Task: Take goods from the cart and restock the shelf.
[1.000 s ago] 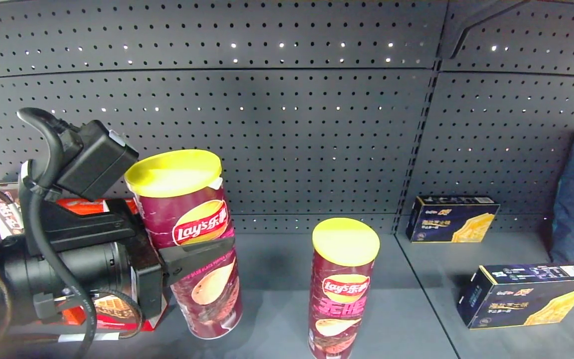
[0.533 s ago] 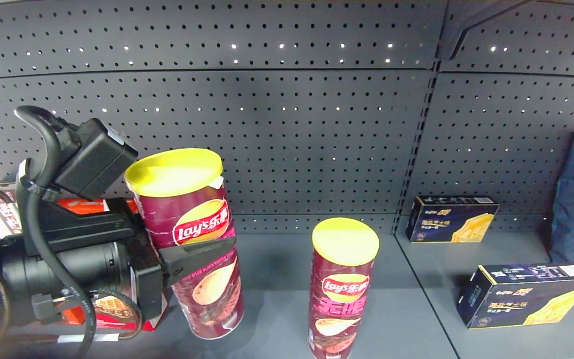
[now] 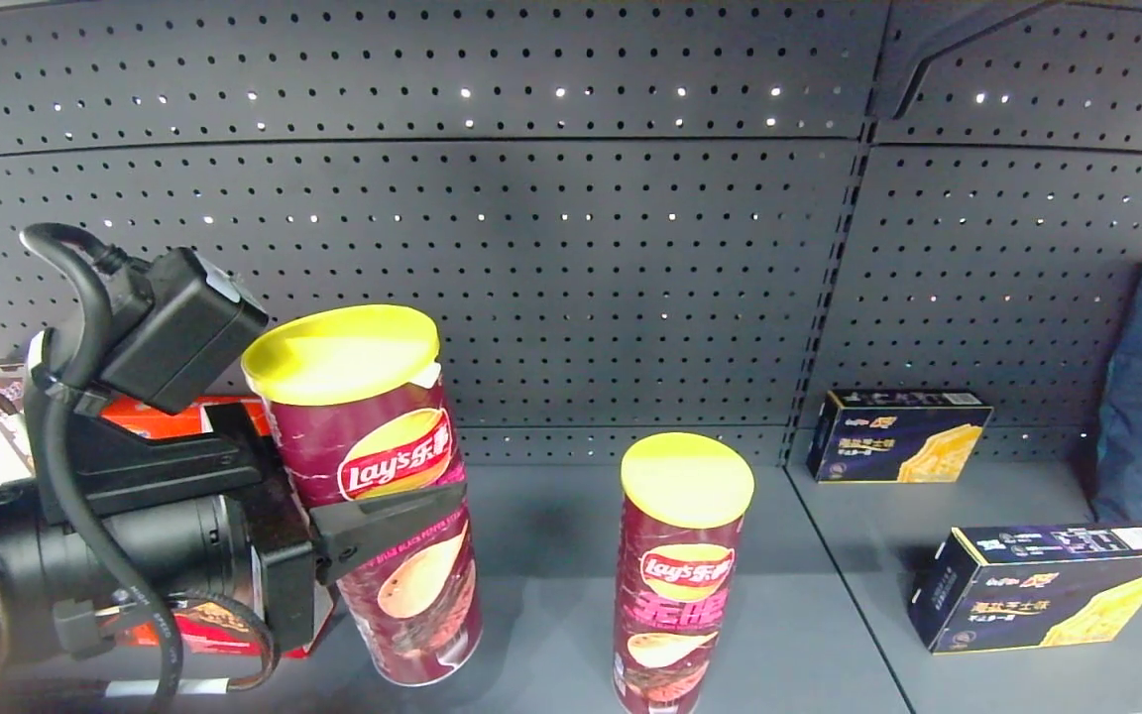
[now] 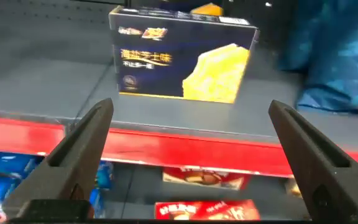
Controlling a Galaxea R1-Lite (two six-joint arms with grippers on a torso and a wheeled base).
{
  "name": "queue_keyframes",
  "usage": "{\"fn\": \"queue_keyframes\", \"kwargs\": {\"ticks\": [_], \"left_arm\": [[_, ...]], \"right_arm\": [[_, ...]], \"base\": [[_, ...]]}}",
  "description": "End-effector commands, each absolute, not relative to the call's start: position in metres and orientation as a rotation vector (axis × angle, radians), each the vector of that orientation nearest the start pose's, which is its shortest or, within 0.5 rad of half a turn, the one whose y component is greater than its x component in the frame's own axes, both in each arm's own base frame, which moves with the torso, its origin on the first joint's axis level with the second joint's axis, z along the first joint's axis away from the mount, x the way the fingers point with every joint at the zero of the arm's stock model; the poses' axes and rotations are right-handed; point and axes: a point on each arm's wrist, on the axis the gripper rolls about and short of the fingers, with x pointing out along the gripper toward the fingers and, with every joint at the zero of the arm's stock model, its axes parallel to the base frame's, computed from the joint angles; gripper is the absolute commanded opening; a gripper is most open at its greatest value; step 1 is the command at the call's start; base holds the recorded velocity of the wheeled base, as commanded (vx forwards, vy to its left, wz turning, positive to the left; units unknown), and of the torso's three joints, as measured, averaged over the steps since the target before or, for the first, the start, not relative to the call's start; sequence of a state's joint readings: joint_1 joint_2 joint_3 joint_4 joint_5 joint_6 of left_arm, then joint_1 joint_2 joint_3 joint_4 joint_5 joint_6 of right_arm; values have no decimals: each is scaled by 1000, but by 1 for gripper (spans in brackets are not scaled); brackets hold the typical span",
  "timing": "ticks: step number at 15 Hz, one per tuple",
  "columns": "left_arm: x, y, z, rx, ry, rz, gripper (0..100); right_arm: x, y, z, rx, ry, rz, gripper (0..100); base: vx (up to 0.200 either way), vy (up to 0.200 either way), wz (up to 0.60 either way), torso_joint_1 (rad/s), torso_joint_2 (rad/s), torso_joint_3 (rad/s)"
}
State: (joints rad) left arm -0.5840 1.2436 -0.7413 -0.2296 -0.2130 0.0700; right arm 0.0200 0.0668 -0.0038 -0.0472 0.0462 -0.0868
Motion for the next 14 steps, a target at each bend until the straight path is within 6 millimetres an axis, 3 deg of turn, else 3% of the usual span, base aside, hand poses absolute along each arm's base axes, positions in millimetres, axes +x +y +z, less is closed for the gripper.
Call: {"fn": "queue_keyframes", "kwargs": {"ticks": [1,2,8,12,14], "left_arm": [[156,-111,240,117,243,-810,0],[156,-111,240,117,245,-811,0],[158,-116,242,120,247,-833,0],[182,-127,233,122,288,-828,0],[215,-132,233,104,248,-774,0]], "right_arm": [[-19,1,79,-47,15,14,100],[-21,-1,76,28,39,-76,100],[-22,-1,76,7,21,-65,100],[-22,-1,76,7,21,-65,100],[-22,-1,76,7,21,-65,100]], "base": [[0,0,0,0,0,0],[0,0,0,0,0,0],[0,0,0,0,0,0],[0,0,0,0,0,0],[0,0,0,0,0,0]]}}
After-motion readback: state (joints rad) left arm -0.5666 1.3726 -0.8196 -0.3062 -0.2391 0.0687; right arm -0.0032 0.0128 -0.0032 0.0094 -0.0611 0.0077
